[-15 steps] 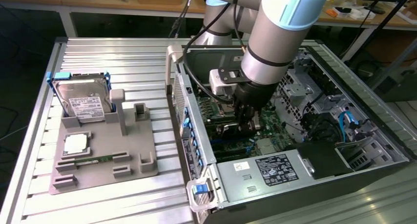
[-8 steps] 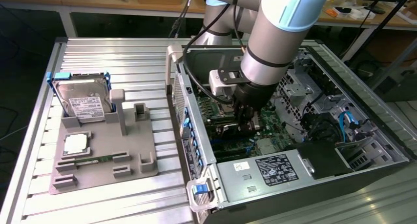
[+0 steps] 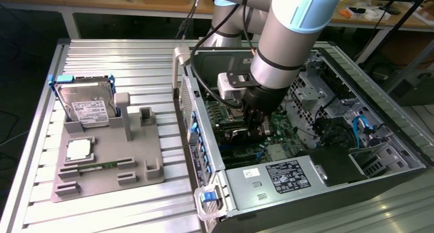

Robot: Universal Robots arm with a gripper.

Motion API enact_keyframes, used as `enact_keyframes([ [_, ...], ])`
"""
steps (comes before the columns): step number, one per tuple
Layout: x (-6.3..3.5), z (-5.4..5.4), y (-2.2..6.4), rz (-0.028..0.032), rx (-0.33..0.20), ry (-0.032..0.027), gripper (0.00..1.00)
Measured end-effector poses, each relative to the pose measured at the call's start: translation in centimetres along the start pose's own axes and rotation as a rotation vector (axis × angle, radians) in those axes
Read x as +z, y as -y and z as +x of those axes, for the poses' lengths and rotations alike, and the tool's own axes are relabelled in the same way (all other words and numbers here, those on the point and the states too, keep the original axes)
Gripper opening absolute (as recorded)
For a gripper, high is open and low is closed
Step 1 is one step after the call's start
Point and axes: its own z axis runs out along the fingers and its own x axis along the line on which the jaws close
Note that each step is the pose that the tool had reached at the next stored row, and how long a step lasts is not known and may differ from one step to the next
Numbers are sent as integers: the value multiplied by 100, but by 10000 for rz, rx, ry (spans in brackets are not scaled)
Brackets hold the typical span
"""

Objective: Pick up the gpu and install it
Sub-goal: 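Insert the gpu into the slot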

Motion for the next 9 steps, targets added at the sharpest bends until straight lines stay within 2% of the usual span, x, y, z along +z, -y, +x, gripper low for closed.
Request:
enact_keyframes([
  [7,4,0,0,-1,0,5,27],
  [9,14,-1,1,5,-1,25,27],
])
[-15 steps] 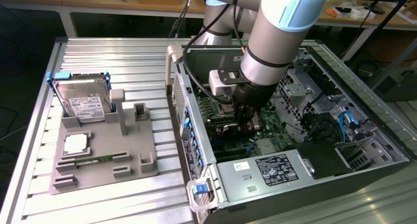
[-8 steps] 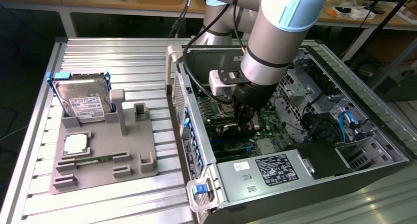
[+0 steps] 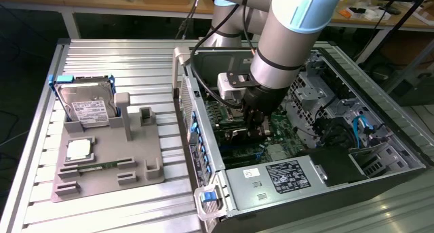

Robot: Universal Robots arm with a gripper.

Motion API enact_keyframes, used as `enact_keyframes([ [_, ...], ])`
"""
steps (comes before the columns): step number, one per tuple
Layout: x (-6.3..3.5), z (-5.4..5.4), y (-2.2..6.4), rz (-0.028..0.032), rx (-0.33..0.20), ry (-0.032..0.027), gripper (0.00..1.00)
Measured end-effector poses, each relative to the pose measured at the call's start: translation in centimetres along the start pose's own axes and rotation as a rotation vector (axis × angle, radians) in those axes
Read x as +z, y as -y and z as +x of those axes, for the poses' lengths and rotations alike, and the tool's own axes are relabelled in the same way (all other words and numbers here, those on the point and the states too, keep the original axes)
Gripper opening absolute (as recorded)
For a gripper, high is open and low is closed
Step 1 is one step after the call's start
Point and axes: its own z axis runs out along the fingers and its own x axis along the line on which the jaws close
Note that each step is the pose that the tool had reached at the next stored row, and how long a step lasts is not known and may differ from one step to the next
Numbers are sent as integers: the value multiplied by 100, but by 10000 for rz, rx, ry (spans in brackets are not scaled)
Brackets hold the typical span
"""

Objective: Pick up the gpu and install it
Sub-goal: 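Insert the gpu into the slot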

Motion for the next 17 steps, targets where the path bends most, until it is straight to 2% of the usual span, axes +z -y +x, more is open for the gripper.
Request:
enact_keyframes([
  [17,2,2,-1,-6,1,-10,27],
])
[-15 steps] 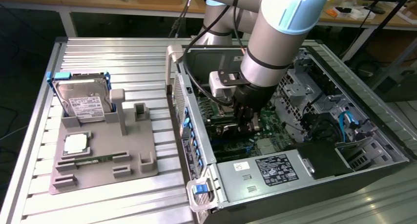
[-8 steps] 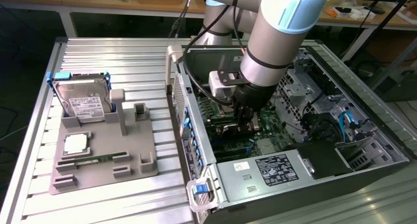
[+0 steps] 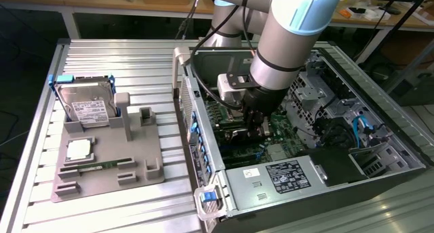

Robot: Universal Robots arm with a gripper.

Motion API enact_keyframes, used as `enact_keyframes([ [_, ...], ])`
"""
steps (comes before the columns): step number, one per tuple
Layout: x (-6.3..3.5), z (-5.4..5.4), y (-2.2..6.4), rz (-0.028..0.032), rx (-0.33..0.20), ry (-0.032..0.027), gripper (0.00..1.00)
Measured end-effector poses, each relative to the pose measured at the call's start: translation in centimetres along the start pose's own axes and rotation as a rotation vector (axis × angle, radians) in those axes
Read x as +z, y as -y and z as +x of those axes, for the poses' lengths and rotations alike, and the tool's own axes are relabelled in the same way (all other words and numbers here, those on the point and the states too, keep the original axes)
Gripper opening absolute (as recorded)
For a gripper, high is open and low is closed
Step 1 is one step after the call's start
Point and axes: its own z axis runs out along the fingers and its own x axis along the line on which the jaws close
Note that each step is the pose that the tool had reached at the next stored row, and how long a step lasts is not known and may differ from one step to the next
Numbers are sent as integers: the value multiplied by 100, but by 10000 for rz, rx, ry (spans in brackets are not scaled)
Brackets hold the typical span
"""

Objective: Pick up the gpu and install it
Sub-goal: 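Insert the gpu into the slot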

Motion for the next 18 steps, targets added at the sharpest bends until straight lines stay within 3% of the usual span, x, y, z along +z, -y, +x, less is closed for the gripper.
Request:
enact_keyframes([
  [18,57,2,-2,0,0,8,27],
])
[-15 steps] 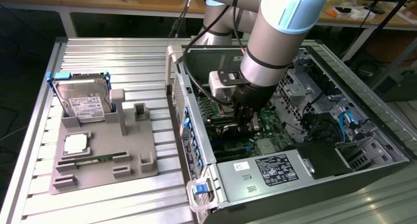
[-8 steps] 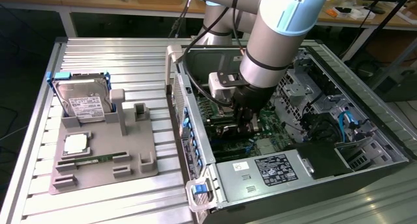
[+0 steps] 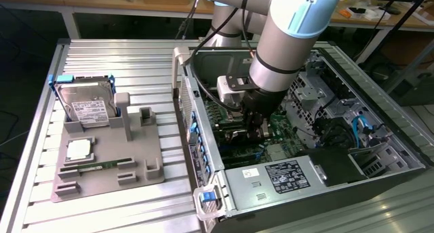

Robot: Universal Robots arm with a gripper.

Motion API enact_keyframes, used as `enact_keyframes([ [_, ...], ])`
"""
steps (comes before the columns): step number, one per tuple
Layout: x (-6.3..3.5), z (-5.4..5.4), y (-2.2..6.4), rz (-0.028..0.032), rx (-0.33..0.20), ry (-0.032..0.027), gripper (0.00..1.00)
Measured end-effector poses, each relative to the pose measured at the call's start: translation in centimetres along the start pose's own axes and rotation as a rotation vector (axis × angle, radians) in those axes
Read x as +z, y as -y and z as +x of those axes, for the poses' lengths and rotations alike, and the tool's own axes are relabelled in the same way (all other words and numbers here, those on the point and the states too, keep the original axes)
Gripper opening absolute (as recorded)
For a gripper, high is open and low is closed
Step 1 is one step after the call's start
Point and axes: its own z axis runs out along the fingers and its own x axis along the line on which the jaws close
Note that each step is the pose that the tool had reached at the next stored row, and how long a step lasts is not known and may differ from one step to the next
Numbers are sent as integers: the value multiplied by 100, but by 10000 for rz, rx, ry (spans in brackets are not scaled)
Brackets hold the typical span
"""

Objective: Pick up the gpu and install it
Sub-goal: 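Insert the gpu into the slot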

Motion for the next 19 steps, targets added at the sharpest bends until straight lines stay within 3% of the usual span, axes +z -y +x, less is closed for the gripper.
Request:
enact_keyframes([
  [19,-63,-3,2,-1,-1,0,27],
])
